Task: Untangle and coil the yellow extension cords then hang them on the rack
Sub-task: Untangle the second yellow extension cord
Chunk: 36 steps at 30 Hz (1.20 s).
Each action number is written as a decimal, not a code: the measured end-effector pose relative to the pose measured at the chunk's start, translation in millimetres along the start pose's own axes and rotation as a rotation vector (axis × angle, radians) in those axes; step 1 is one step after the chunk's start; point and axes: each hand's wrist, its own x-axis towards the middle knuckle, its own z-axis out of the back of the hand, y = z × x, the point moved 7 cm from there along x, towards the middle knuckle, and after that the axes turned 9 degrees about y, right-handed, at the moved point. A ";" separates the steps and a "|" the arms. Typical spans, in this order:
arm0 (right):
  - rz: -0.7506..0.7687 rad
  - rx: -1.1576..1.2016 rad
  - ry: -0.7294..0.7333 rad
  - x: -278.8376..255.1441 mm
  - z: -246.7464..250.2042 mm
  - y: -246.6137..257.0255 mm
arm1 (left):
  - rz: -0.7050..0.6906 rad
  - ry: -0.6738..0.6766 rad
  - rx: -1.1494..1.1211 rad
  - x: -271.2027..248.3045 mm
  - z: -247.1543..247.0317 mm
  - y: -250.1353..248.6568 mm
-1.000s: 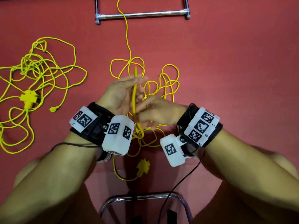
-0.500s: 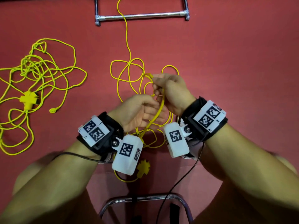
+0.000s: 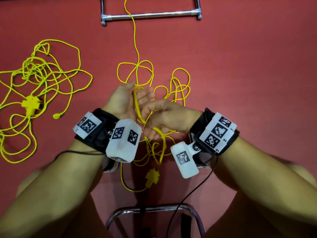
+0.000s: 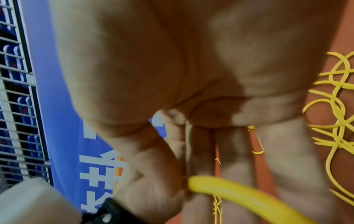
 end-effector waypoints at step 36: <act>-0.060 0.065 -0.141 -0.5 11.0 -13.2 | -0.049 -0.016 0.113 0.7 -8.2 0.9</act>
